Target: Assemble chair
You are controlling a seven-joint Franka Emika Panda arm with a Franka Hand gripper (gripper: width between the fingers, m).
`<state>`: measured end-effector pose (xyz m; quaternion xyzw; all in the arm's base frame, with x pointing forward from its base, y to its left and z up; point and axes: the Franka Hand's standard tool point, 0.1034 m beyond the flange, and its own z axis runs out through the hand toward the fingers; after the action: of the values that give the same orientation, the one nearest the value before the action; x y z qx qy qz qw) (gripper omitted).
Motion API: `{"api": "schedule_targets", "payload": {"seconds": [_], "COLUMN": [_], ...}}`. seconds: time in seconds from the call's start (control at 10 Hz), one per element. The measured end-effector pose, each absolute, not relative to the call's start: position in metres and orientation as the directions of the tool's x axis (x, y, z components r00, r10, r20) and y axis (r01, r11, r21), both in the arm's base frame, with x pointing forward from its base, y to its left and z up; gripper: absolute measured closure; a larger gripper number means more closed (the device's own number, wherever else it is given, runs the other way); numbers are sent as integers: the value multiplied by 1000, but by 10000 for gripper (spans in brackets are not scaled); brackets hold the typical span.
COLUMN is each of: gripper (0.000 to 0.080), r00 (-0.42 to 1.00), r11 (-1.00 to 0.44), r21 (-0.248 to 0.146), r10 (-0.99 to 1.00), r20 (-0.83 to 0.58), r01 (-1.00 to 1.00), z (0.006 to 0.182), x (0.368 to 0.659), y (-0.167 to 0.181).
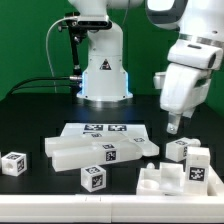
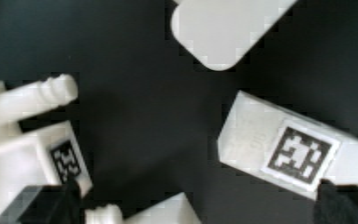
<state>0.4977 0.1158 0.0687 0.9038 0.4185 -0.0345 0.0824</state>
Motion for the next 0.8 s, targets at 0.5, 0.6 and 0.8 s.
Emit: {"api": "schedule_targets", "payload": {"seconds": [0.5, 0.6, 0.8], "gripper": [151, 151, 151], "r00": [921, 950, 993], "r11": [-913, -942, -991], "r21": [128, 133, 105], "r10": [375, 297, 79], "r20": [-102, -92, -89], "r01": [386, 307, 88], "z": [66, 66, 66], "x": [499, 498, 496], "y": [116, 117, 116]}}
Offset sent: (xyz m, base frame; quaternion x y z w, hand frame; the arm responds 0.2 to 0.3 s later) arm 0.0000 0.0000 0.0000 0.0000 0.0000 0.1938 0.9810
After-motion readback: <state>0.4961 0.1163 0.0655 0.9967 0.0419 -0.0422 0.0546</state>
